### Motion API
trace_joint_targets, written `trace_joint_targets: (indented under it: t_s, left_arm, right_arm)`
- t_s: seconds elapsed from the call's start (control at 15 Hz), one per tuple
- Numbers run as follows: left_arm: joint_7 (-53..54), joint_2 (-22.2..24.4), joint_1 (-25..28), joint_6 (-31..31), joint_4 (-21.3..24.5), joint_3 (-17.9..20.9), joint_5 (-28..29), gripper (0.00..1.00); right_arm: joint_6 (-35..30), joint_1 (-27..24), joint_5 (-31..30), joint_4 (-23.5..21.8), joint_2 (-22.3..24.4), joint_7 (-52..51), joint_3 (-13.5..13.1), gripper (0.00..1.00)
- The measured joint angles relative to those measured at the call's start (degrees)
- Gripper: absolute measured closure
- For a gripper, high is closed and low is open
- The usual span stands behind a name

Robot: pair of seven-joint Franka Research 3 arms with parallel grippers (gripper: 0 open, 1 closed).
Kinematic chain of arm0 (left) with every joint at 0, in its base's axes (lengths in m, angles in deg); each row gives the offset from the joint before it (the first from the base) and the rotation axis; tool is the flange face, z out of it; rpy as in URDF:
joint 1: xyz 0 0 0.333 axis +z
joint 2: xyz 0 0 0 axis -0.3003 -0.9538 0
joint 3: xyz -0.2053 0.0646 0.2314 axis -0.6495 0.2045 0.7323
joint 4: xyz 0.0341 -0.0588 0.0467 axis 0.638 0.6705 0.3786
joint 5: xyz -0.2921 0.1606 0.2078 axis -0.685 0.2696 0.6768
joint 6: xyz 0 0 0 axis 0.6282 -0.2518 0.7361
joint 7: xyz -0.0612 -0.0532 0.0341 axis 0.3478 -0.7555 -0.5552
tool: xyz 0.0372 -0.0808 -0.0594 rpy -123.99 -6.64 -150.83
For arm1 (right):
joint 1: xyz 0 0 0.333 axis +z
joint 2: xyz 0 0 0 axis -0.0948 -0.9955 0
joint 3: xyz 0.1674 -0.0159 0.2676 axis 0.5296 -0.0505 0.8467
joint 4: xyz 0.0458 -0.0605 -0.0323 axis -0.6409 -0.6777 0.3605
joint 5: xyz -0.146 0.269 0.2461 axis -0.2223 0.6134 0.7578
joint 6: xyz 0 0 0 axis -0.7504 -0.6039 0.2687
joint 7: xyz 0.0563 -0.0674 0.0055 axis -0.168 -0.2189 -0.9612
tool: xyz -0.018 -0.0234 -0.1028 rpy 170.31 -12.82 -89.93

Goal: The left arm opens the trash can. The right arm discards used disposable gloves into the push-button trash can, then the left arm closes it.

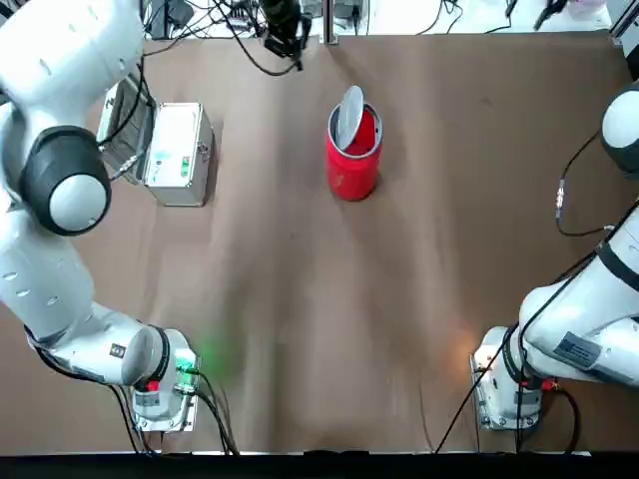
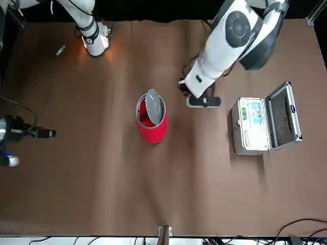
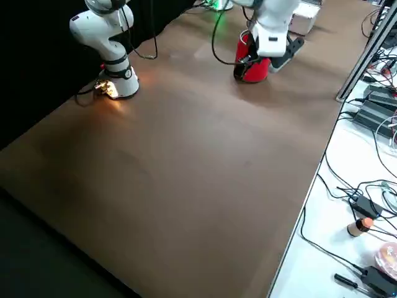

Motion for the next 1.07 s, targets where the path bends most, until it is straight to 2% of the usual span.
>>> trace_joint_targets:
  t_s: [0.2,0.33,0.53,0.8,0.93,1.07]
  left_arm:
    - [-6.1,-2.6,-3.4,-8.6,-0.5,0.0,-1.2,0.99]
    - [-9.8,-4.7,-6.5,-14.1,-0.6,0.0,-1.3,0.99]
    - [-11.4,-6.8,-8.2,-18.2,-0.6,0.0,-1.3,0.99]
    - [-12.0,-9.2,-9.8,-24.1,-0.7,0.2,-1.2,0.99]
    - [-12.0,-9.9,-10.1,-25.7,-0.7,0.2,-1.1,0.99]
    - [-12.0,-10.2,-10.1,-26.2,-0.7,0.3,-0.7,0.99]
  right_arm:
    - [-2.4,-1.7,-1.4,0.0,2.5,0.0,-0.1,0.01]
    - [-3.3,3.4,-2.7,0.0,3.8,-0.3,-6.4,0.01]
    - [-3.1,10.2,-3.4,0.0,4.6,-1.0,-12.3,0.04]
    - [-2.5,16.0,-2.1,0.0,6.9,-8.9,-22.9,0.06]
    - [-2.4,16.8,-0.8,0.0,8.2,-10.6,-26.1,0.05]
    - [-0.4,17.3,-0.3,-1.7,10.1,-11.1,-27.0,0.05]
